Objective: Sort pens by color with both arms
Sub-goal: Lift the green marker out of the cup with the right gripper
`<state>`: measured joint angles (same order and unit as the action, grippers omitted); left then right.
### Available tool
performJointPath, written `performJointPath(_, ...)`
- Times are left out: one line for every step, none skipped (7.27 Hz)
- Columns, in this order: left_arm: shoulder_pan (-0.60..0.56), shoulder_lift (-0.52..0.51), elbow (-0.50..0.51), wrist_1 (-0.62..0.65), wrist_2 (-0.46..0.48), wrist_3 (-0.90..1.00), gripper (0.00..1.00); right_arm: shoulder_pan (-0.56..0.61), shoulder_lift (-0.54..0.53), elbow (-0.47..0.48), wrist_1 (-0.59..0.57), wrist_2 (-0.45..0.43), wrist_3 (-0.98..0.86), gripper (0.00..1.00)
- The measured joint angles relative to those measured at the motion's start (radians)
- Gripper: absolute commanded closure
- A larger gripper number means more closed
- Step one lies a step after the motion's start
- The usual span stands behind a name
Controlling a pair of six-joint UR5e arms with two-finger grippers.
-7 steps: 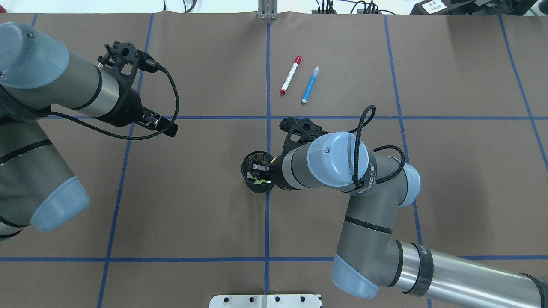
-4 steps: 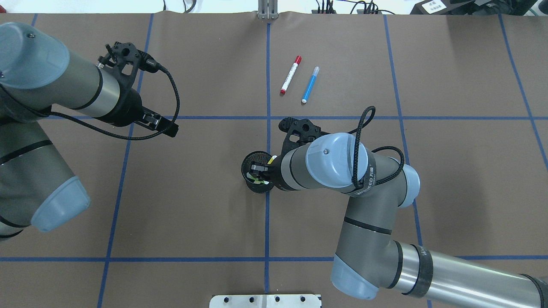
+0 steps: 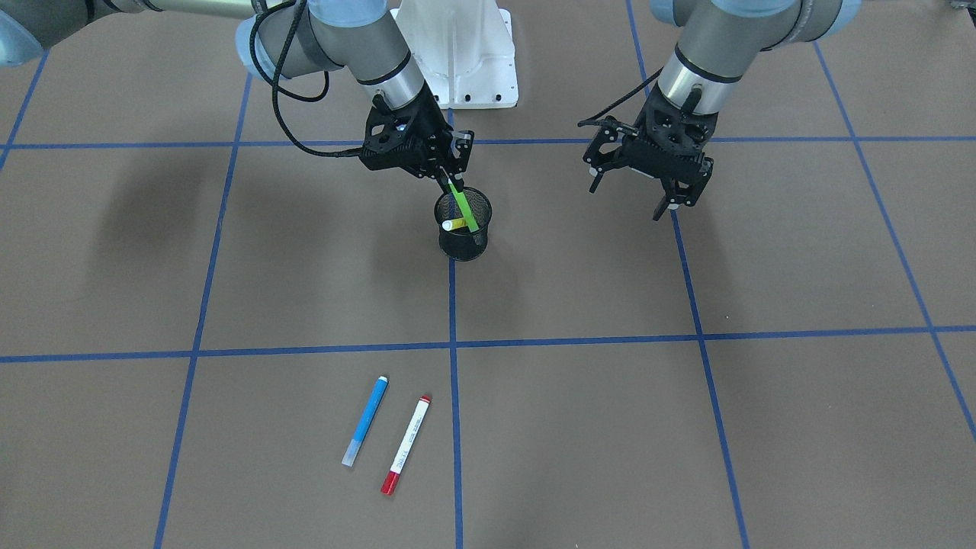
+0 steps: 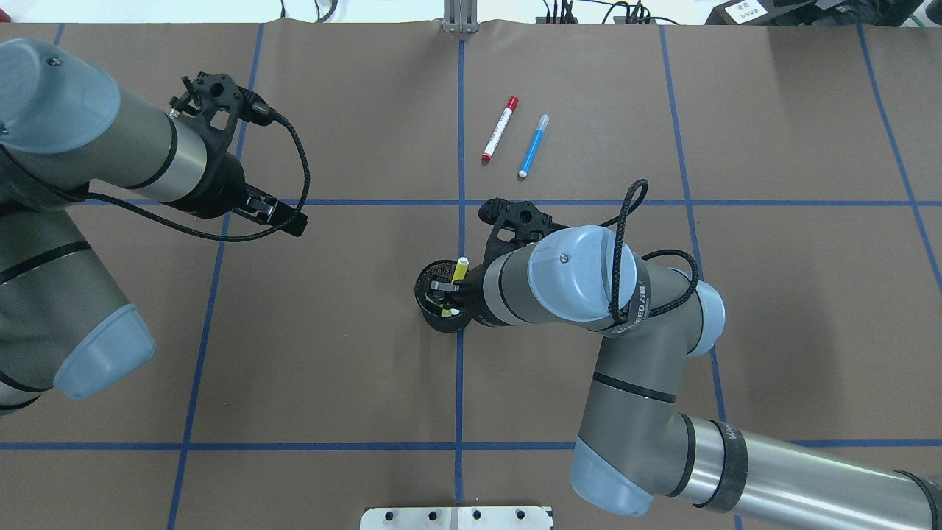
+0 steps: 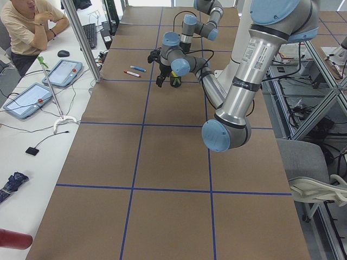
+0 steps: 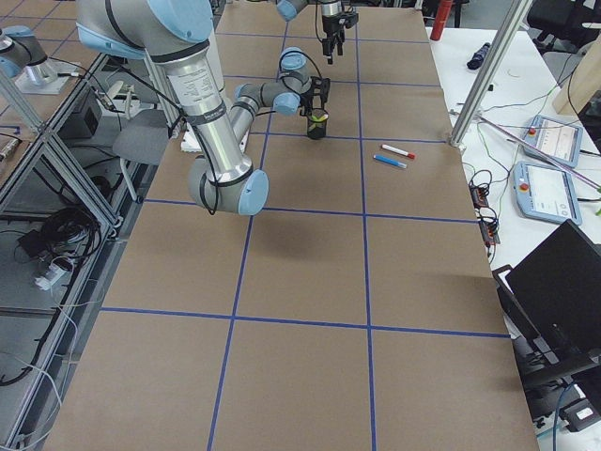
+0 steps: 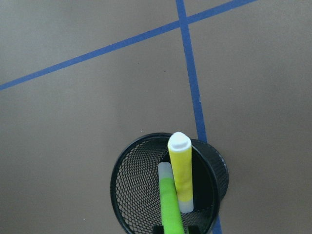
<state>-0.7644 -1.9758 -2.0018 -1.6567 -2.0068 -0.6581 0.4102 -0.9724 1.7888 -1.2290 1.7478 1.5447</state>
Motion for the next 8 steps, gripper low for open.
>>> performJointPath(0.0, 0.0, 0.0, 0.0, 0.0, 0.0, 0.01, 0.008, 0.001, 0.019, -0.006, 0.002, 0.0, 1.0)
performJointPath(0.0, 0.0, 0.0, 0.0, 0.0, 0.0, 0.01, 0.017, 0.004, 0.049, -0.027, 0.003, -0.002, 1.0)
performJointPath(0.002, -0.001, 0.0, 0.0, 0.0, -0.004, 0.01, 0.025, 0.008, 0.09, -0.065, 0.004, -0.005, 1.0)
performJointPath(0.003, -0.001, 0.0, -0.001, 0.0, -0.014, 0.01, 0.037, 0.015, 0.129, -0.102, 0.006, -0.009, 1.0)
performJointPath(0.005, -0.002, 0.0, -0.001, 0.0, -0.023, 0.01, 0.052, 0.037, 0.153, -0.141, 0.007, -0.012, 1.0)
performJointPath(0.006, -0.003, 0.0, -0.001, -0.001, -0.027, 0.01, 0.07, 0.076, 0.161, -0.185, 0.002, -0.015, 1.0)
performJointPath(0.005, -0.003, -0.001, -0.002, -0.001, -0.028, 0.01, 0.089, 0.113, 0.161, -0.221, -0.021, -0.018, 1.0)
performJointPath(0.004, -0.003, -0.002, -0.002, -0.001, -0.029, 0.01, 0.101, 0.133, 0.155, -0.24, -0.07, -0.028, 1.0)
